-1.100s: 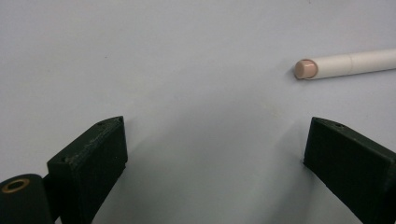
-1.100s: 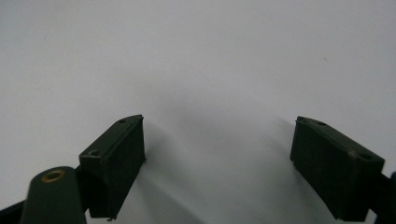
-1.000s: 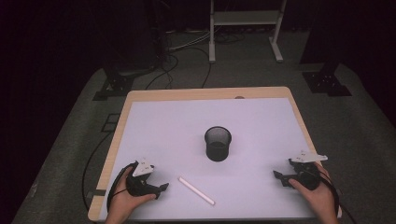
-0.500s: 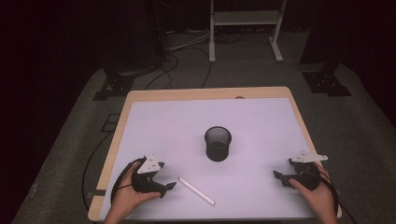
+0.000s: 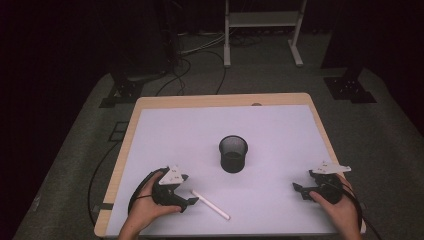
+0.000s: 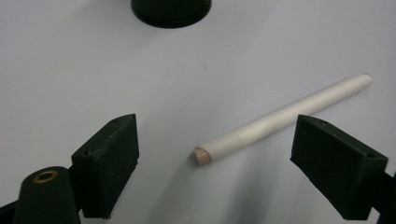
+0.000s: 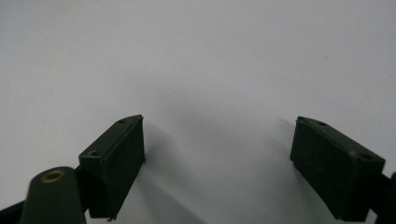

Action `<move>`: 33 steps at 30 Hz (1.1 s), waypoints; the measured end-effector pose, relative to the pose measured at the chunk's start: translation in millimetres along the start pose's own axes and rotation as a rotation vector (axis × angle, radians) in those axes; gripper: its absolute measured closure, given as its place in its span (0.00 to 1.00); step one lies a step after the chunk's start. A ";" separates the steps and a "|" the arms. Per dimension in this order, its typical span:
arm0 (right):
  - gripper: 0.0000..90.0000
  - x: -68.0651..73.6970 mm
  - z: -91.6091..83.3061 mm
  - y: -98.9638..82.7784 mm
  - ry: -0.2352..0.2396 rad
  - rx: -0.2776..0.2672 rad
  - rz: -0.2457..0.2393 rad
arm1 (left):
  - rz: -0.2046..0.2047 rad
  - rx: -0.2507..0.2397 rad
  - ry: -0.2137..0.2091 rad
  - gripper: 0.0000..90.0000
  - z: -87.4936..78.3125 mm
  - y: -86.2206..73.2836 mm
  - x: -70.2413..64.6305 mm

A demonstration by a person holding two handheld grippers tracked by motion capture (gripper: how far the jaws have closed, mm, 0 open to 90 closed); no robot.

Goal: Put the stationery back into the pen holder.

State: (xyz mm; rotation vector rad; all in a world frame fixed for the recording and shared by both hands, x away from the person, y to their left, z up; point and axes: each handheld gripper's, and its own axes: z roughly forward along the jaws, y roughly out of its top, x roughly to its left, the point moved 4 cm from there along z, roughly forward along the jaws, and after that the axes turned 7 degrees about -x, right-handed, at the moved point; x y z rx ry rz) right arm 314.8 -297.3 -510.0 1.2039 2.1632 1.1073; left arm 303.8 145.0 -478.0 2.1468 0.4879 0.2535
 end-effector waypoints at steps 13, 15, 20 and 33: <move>0.18 -0.3 0.0 0.0 0.002 0.000 0.002 | 0.047 0.028 -0.054 0.28 18.1 0.4 -9.2; 0.18 -0.3 0.0 0.0 0.003 0.000 0.002 | 0.053 0.029 -0.058 0.31 19.6 0.0 -10.0; 0.18 -0.4 0.1 0.0 0.004 -0.001 0.001 | 0.073 0.042 -0.066 0.39 21.3 -2.1 -11.2; 0.18 -0.5 0.1 0.0 0.005 -0.001 0.002 | 0.072 0.068 -0.067 0.54 22.5 -7.5 -11.6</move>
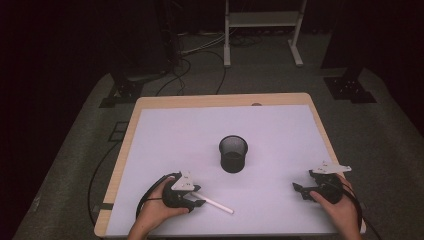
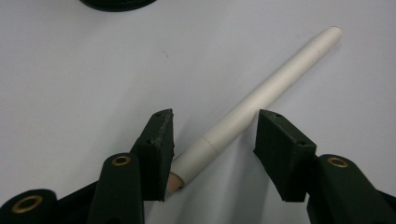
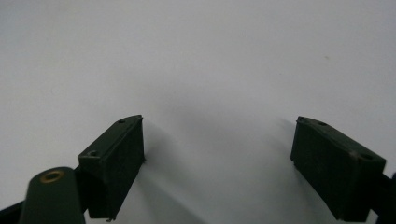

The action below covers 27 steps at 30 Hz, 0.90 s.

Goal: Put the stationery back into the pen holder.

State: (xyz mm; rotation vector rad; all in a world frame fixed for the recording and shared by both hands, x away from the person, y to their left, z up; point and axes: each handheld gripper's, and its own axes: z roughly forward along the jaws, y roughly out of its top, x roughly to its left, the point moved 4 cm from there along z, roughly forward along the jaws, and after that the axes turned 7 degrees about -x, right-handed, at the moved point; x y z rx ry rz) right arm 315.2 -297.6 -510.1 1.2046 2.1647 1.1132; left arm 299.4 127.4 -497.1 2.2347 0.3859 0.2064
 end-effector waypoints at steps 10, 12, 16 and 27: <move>0.18 -0.1 0.0 0.0 0.001 -0.001 0.001 | -0.010 0.006 0.007 0.72 -2.9 -1.0 0.9; 0.18 -0.1 0.0 0.0 0.001 0.000 0.002 | -0.011 0.007 0.006 0.74 -3.1 -1.0 0.9; 0.18 -0.1 0.0 0.0 0.001 -0.001 0.003 | -0.014 0.008 0.006 0.79 -3.6 -1.1 0.3; 0.18 -0.4 -0.1 0.0 0.005 -0.001 0.007 | -0.094 -0.006 0.035 0.87 -4.2 -2.3 0.0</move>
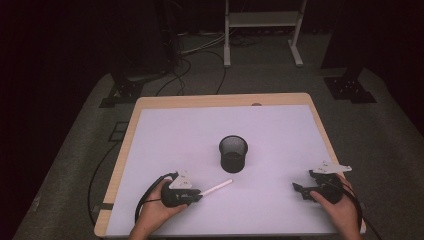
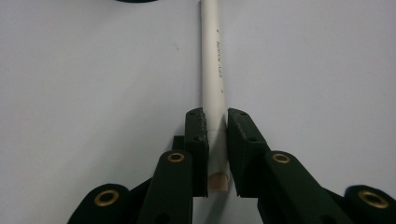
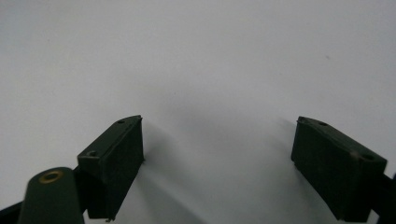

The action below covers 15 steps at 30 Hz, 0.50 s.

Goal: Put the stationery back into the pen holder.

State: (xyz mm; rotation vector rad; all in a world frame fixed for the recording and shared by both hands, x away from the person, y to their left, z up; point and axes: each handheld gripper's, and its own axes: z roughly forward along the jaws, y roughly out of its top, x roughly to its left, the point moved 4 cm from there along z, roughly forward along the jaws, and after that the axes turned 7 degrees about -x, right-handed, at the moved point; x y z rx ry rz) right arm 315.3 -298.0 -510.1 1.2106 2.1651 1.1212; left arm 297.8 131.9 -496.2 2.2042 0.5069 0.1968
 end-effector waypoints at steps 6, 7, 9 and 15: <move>0.18 -0.4 -0.1 0.0 0.002 -0.001 0.002 | -0.046 0.000 -0.016 0.87 -3.0 -0.7 -0.1; 0.17 -0.4 -0.1 0.0 0.003 -0.002 0.003 | -0.046 0.004 -0.018 0.87 -4.5 -1.3 0.4; 0.17 -0.3 -0.1 0.0 0.003 -0.001 0.005 | -0.058 -0.006 -0.018 0.87 -7.6 -1.3 -0.1; 0.18 -0.4 0.0 0.0 0.002 -0.001 0.002 | -0.067 -0.038 -0.019 0.87 -19.6 1.9 1.1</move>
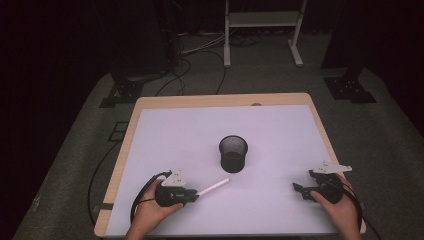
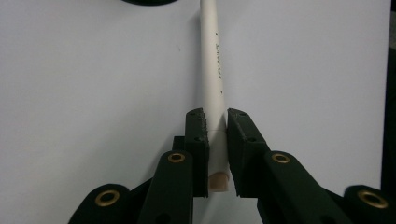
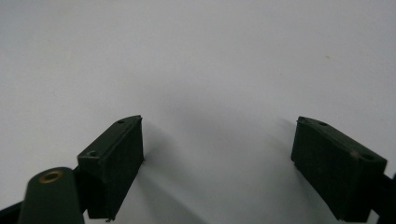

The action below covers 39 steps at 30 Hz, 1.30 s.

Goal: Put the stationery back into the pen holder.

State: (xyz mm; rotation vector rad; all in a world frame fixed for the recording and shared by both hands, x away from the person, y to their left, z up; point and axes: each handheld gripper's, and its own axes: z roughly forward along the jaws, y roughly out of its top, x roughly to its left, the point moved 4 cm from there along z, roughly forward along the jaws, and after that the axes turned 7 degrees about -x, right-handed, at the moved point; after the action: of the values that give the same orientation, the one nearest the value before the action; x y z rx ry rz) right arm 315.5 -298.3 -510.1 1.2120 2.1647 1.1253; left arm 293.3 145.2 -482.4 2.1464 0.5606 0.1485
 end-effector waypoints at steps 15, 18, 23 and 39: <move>0.18 -0.1 -0.2 0.0 0.003 0.000 0.007 | 0.009 -0.078 0.008 0.87 -32.2 24.3 2.1; 0.18 -0.3 -0.2 0.0 0.004 -0.001 0.008 | 0.022 -0.079 0.014 0.87 -36.6 33.9 4.4; 0.17 -0.3 -0.2 0.0 0.004 -0.002 0.009 | 0.041 -0.086 0.019 0.87 -41.8 51.6 8.3; 0.18 -1.1 -0.4 0.0 0.008 -0.003 0.010 | 0.058 -0.096 0.048 0.87 -39.9 110.9 34.7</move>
State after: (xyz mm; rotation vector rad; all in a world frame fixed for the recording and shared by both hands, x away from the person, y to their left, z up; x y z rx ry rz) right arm 315.8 -299.4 -509.9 1.2208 2.1647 1.1387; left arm 349.5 134.1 -373.8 2.0713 0.5092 0.2544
